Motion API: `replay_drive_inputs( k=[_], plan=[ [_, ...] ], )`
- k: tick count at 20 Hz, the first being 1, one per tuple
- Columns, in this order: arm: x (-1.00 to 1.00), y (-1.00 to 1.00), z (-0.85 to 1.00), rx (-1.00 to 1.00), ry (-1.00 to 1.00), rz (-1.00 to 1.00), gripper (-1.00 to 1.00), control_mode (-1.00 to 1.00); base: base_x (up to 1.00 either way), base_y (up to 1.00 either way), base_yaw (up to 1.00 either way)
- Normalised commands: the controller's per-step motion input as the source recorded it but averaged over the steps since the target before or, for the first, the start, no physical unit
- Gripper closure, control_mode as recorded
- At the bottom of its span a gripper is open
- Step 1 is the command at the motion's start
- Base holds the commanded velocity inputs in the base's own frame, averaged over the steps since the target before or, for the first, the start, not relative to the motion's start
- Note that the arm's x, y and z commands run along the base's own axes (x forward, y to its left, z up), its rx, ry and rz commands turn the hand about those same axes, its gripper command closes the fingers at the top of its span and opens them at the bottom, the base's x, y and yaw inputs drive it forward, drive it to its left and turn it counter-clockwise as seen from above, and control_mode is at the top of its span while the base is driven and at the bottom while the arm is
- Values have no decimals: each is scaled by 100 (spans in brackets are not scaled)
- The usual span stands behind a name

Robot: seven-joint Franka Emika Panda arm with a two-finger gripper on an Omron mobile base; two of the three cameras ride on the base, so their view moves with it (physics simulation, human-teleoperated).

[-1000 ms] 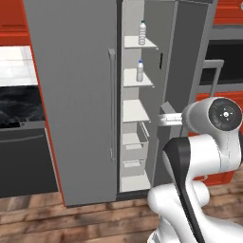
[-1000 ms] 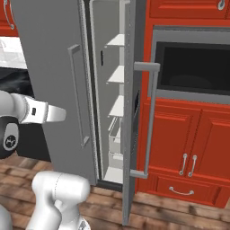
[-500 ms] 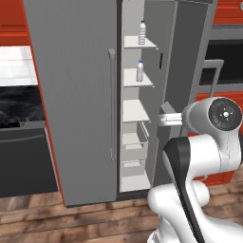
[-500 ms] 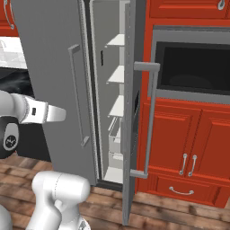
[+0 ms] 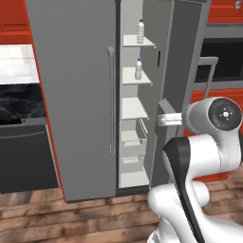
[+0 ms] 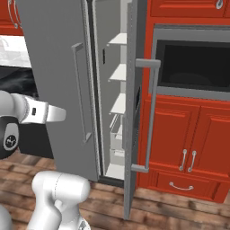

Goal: Take the bottled waters from the counter and place them in the freezer to freeze. Close the freezer door after placing the bottles.

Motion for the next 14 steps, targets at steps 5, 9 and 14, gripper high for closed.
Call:
replay_drive_inputs(
  k=[5,9,14],
  plan=[
    [0,0,0,0,0,0,-100,100,-8,0,0],
    [0,0,0,0,0,0,-100,-100,0,0,0],
    [0,0,0,0,0,0,-100,-100,0,0,0]
  ],
)
